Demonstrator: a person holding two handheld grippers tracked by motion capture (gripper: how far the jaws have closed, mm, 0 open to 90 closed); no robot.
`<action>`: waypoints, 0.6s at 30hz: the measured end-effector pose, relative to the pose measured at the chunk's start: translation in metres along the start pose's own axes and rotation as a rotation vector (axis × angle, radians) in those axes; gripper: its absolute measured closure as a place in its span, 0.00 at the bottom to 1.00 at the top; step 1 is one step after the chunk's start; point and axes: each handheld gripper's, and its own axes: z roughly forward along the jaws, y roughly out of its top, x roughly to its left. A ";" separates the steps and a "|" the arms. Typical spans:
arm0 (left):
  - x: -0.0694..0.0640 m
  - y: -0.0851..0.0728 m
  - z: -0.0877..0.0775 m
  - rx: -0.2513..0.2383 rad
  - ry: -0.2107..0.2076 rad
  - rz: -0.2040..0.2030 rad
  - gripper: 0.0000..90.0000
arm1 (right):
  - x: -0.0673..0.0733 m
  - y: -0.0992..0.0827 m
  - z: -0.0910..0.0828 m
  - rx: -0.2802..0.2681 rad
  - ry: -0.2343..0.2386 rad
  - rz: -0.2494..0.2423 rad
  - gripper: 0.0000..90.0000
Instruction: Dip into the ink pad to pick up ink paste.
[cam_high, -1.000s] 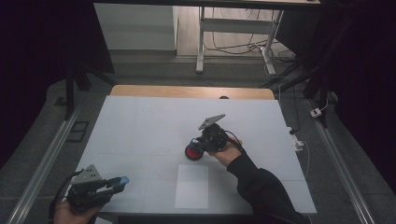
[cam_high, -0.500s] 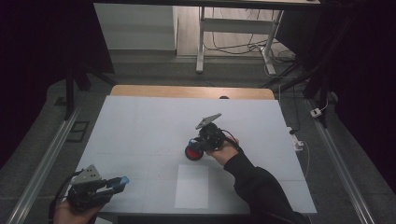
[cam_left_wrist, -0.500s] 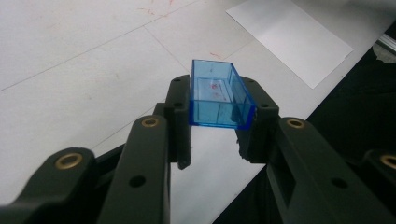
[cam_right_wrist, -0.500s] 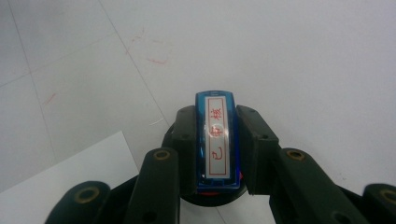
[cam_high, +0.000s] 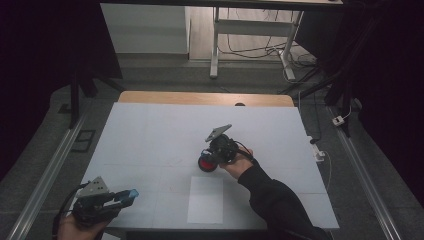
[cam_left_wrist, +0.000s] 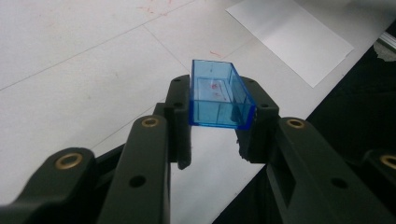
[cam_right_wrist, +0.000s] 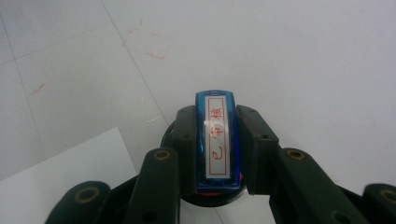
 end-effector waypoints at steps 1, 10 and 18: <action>0.000 0.000 0.000 0.000 0.000 0.000 0.76 | 0.000 0.000 0.000 -0.001 -0.001 -0.002 0.79; 0.000 0.000 0.000 0.004 -0.002 -0.001 0.76 | -0.005 -0.003 0.000 -0.018 0.025 0.039 0.79; 0.001 0.000 0.000 0.004 -0.003 -0.002 0.76 | -0.019 -0.010 0.001 -0.061 0.097 0.134 0.79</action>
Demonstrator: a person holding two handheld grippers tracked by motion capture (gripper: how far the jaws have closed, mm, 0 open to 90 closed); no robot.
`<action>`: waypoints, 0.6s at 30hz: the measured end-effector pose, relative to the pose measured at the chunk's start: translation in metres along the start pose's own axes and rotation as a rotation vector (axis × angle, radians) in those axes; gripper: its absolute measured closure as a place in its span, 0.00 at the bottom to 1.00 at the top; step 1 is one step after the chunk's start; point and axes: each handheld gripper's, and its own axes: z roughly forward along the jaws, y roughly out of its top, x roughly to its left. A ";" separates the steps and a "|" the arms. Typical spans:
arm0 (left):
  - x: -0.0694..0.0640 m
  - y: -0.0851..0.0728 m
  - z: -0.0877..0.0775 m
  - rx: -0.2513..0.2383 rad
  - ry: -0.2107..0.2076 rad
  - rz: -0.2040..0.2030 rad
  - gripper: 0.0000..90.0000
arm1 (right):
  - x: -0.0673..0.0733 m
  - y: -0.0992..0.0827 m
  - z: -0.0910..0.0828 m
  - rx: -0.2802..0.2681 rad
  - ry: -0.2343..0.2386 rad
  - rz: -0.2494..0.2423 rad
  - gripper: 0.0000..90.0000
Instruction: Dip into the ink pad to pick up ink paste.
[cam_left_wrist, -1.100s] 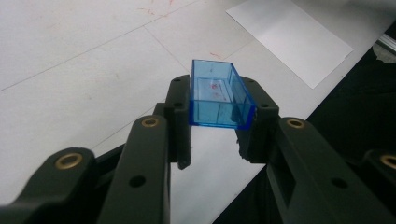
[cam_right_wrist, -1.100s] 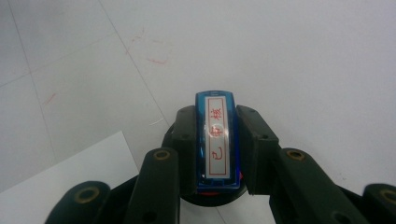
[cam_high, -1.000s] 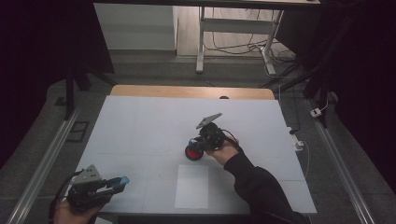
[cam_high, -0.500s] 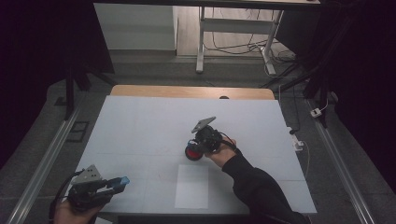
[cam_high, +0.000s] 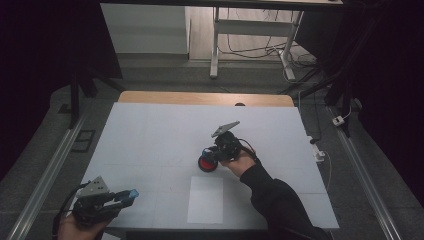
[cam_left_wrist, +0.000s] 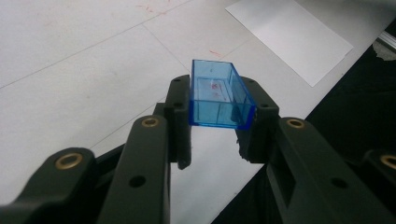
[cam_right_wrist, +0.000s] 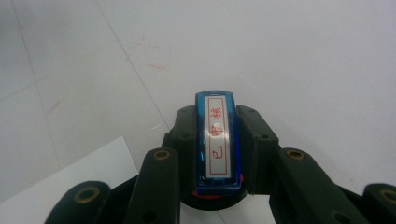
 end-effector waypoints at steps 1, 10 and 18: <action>0.000 0.000 0.000 0.000 0.000 0.000 0.76 | -0.002 0.000 0.000 -0.003 0.003 0.001 0.79; 0.000 0.000 0.000 0.002 -0.003 -0.001 0.76 | 0.009 0.000 0.001 0.006 -0.048 -0.047 0.79; 0.000 0.000 0.000 0.001 -0.003 -0.001 0.76 | 0.016 0.001 0.001 0.013 -0.088 -0.092 0.78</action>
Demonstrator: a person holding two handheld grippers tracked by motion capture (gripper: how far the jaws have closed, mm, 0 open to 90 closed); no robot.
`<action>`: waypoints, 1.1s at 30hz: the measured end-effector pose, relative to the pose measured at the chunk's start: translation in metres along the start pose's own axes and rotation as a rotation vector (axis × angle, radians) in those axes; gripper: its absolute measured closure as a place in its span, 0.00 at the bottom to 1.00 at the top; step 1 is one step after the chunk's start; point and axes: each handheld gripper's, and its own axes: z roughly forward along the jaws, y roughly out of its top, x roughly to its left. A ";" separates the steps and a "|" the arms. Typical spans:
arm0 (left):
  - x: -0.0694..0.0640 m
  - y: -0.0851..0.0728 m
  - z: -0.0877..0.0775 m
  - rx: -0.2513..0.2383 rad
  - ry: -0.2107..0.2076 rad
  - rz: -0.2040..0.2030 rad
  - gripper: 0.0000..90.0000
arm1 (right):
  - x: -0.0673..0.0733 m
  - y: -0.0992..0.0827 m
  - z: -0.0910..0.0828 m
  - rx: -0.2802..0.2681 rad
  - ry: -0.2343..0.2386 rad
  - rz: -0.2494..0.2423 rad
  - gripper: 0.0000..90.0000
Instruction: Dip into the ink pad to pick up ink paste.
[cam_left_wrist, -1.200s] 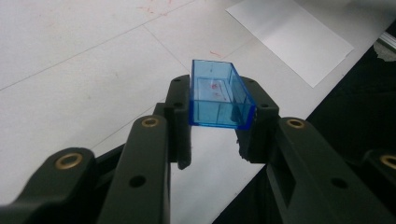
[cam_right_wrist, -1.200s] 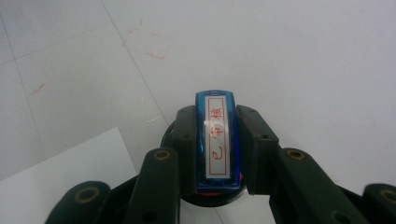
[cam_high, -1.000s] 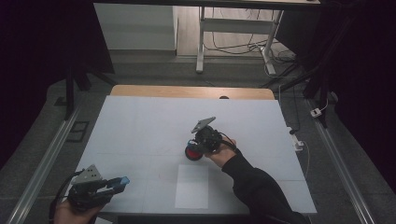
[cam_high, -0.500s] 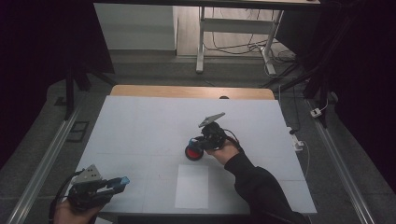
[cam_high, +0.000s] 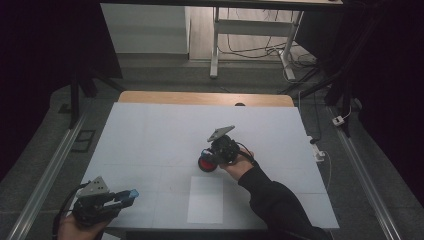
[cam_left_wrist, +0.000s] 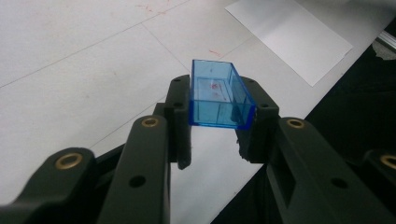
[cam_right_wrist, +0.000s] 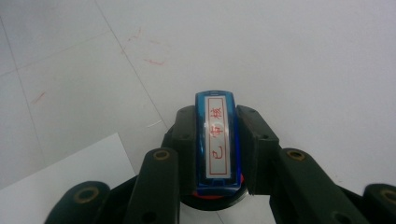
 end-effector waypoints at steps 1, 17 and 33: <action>0.000 0.000 0.000 0.000 -0.002 -0.001 0.76 | -0.001 0.000 0.000 -0.002 0.006 0.004 0.78; 0.000 0.000 0.000 -0.003 -0.003 -0.003 0.76 | 0.003 0.009 -0.017 -0.067 0.018 0.000 0.78; 0.000 0.000 0.000 -0.003 -0.004 -0.003 0.76 | 0.005 0.003 -0.002 -0.006 0.030 -0.015 0.78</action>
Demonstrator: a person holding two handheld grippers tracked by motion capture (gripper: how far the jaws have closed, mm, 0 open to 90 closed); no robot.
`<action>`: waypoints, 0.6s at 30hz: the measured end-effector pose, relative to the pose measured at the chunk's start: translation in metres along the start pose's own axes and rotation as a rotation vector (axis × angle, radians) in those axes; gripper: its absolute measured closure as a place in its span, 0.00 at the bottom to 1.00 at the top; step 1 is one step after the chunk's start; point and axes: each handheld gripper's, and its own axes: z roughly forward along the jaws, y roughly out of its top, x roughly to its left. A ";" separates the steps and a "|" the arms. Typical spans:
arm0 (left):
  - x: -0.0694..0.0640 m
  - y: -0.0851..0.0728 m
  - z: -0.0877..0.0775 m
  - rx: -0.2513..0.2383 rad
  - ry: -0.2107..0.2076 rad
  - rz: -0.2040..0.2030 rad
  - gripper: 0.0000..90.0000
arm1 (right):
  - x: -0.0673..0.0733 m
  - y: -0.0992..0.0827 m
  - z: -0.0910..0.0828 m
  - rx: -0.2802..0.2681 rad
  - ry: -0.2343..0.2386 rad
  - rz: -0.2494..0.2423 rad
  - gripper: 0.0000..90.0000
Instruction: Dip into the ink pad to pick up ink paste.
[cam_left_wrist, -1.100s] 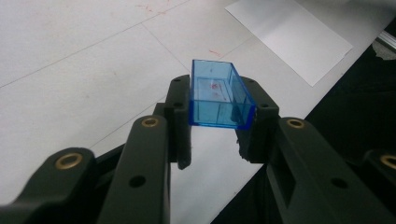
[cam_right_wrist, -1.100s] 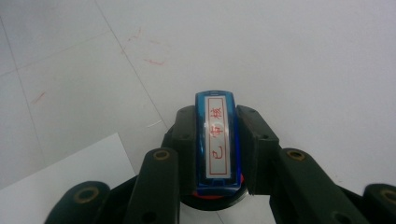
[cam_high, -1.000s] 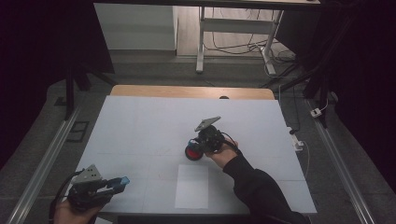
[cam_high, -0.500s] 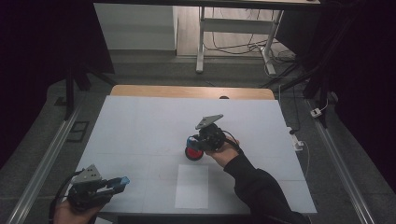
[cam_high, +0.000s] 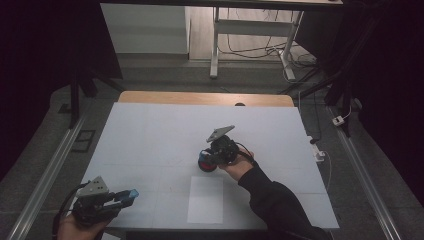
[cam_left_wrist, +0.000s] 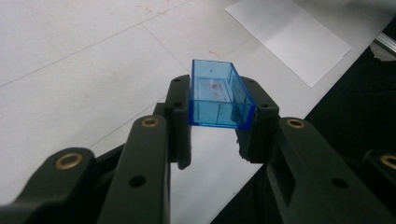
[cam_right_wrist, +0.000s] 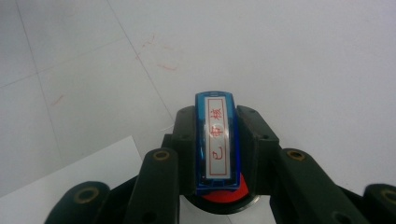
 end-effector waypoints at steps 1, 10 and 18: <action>0.000 0.000 0.000 0.000 0.000 0.000 0.76 | 0.000 0.000 0.001 0.003 -0.002 -0.001 0.78; 0.000 0.000 0.000 0.002 0.001 0.000 0.76 | -0.002 -0.002 0.002 0.007 0.002 0.021 0.78; 0.000 0.000 0.000 0.006 0.002 0.000 0.76 | 0.003 -0.002 0.003 0.014 -0.020 0.003 0.79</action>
